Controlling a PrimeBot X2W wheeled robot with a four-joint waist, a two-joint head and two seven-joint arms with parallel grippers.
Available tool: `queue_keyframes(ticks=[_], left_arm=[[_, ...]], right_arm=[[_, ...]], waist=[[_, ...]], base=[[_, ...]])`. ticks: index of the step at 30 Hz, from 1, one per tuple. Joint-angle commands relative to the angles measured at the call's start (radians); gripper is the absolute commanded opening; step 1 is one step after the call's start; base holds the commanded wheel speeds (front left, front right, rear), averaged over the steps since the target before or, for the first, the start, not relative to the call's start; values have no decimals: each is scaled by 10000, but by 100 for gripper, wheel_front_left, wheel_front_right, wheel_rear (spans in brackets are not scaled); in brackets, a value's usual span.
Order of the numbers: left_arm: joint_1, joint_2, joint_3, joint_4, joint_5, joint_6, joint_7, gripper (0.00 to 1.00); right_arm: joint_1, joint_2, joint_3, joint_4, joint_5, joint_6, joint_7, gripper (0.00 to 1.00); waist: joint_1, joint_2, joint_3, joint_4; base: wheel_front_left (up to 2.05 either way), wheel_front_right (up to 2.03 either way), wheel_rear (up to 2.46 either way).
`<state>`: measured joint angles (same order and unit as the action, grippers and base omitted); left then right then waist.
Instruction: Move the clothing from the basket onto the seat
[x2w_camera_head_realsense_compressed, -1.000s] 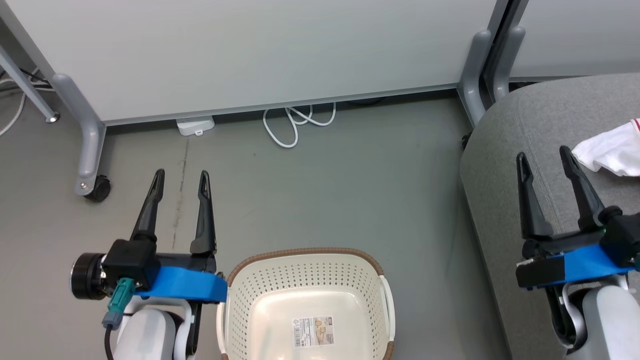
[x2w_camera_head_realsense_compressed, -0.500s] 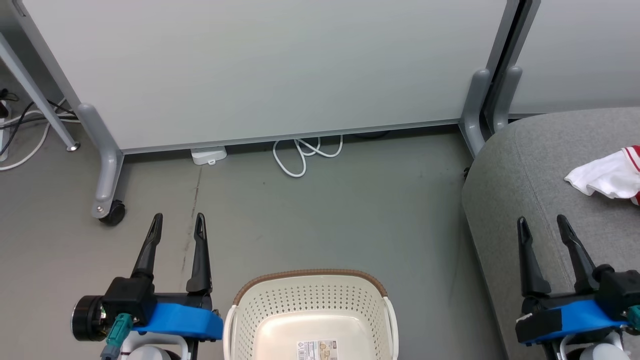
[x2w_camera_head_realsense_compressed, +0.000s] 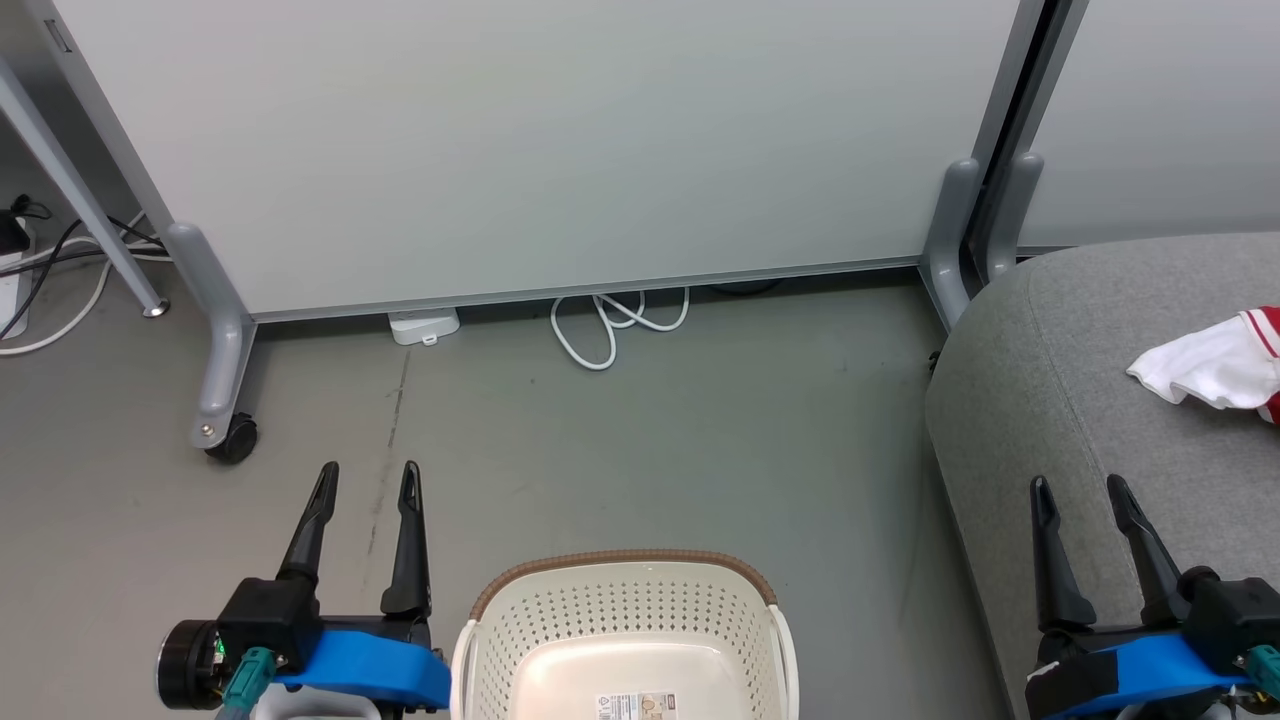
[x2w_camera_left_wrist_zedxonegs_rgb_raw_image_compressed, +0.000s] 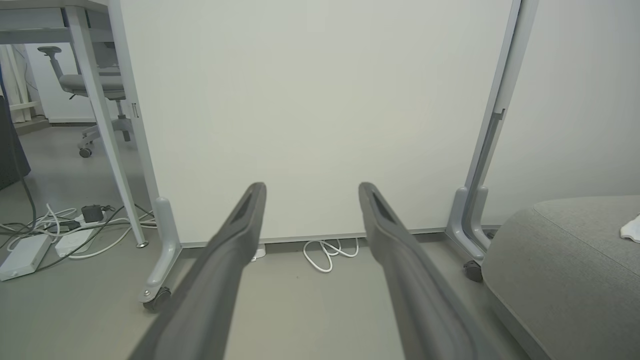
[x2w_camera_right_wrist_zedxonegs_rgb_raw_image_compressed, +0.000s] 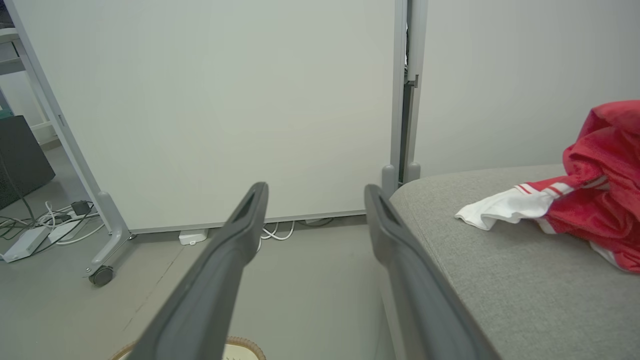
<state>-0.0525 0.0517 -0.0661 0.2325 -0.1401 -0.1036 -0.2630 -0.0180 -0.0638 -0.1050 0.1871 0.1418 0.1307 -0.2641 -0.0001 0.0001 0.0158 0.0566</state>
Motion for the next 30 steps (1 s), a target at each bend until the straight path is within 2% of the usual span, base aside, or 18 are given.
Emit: queue_keyframes(ticks=[1, 6, 7, 12, 30], left_arm=[[62, -16, 6, 49, 2, 2, -27, 100], [39, -16, -42, 117, -25, 92, -27, 100], [4, -2, -59, 115, -10, 67, 2, 0], [351, -6, -82, 571, -32, 61, 73, 0], [97, -7, 376, 464, -3468, -18, 947, 0]], right_arm=[[42, 47, -19, 31, -1, 1, -5, 100], [45, 93, -53, 64, 23, 1, -5, 100], [3, 50, -31, 54, 4, 0, 0, 0], [85, 90, -3, 529, 35, 0, 71, 0], [-178, 98, -41, 529, 3466, 0, 955, 0]], waist=[[1, -1, 1, 5], [1, -1, -3, 29], [1, -1, -3, 31], [1, -1, -5, 31], [1, -1, -22, -55]], base=[[0, 0, 0], [0, 0, 0], [0, 0, 0], [0, 0, 0], [0, 0, 0]])
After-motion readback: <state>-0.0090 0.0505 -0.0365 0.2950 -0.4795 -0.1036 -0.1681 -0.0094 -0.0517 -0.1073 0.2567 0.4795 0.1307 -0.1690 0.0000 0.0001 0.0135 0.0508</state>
